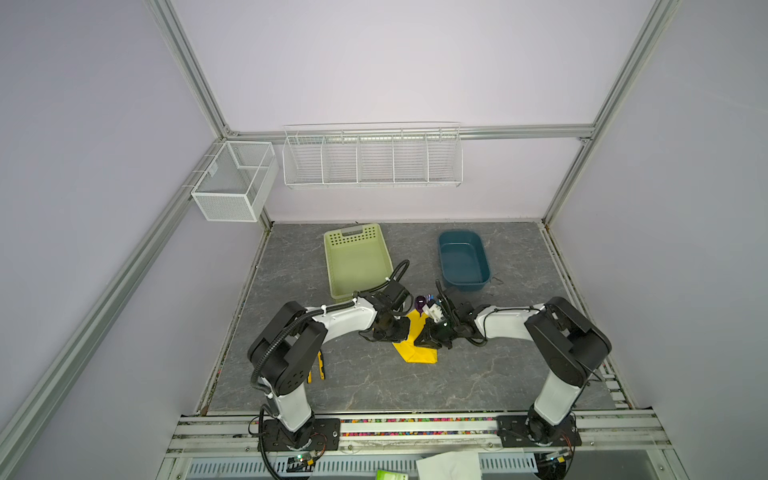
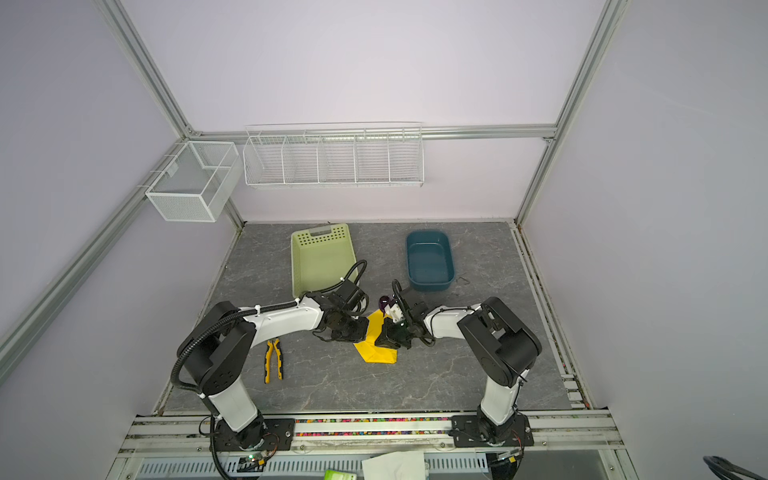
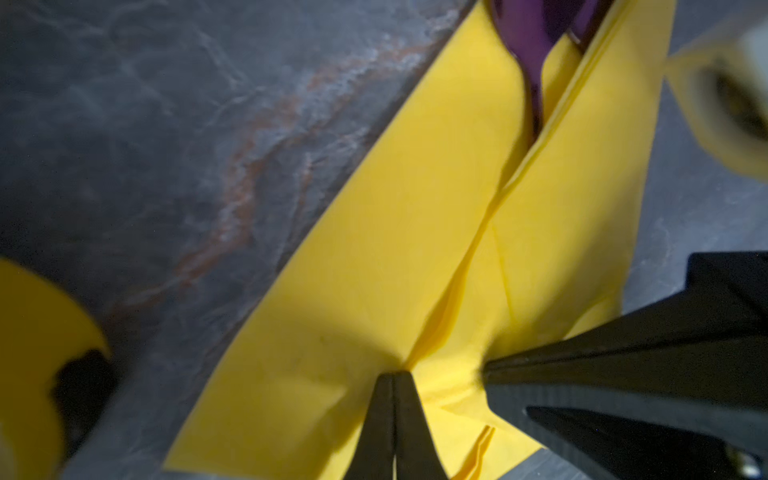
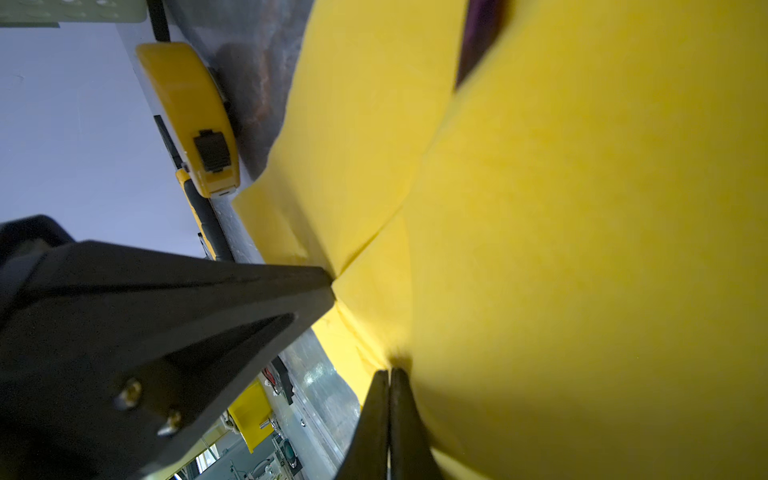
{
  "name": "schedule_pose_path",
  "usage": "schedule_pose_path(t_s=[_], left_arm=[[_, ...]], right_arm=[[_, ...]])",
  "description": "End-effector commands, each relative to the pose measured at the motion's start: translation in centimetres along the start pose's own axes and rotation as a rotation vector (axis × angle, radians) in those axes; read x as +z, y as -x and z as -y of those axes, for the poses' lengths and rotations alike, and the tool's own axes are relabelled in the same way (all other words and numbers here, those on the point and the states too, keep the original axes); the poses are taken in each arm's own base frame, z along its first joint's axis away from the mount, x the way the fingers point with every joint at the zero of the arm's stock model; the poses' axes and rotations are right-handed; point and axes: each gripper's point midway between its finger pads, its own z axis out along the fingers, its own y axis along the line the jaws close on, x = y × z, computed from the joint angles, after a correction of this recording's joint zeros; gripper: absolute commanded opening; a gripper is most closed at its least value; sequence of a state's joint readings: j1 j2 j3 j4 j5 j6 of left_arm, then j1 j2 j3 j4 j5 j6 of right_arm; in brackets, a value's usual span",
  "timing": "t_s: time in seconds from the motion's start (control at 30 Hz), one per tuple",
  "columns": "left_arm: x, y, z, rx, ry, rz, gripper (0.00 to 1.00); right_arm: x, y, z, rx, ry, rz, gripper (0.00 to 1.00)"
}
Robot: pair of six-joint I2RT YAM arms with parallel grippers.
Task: Place the utensils on the paper napkin and roll it up
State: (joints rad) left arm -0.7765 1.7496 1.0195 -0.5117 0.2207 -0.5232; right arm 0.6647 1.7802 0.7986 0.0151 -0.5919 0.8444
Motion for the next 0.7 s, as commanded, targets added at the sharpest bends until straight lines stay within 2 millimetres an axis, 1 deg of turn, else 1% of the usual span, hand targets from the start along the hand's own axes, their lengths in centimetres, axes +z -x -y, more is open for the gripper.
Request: schedule_pose_path(t_s=[0.0, 0.07, 0.17, 0.3, 0.5, 0.67], left_arm=[[-2.6, 1.7, 1.1, -0.01, -0.019, 0.063, 0.0], [-2.9, 2.0, 2.2, -0.008, -0.069, 0.071, 0.0], [-2.8, 2.0, 3.4, -0.017, -0.133, 0.062, 0.0], [-2.1, 1.8, 4.0, -0.022, -0.166, 0.044, 0.0], [-0.2, 0.9, 3.6, -0.03, -0.177, -0.004, 0.0], [1.2, 0.2, 2.5, -0.049, -0.138, -0.029, 0.0]], right_arm=[[0.6, -0.9, 2.0, 0.029, -0.073, -0.028, 0.07], [0.6, -0.9, 2.0, 0.029, -0.074, -0.027, 0.07], [0.5, -0.8, 1.9, 0.026, -0.071, -0.025, 0.07], [0.5, -0.7, 1.9, 0.025, -0.071, -0.019, 0.07], [0.4, -0.7, 1.7, 0.021, -0.067, -0.017, 0.07], [0.3, -0.7, 1.6, 0.02, -0.065, -0.014, 0.07]])
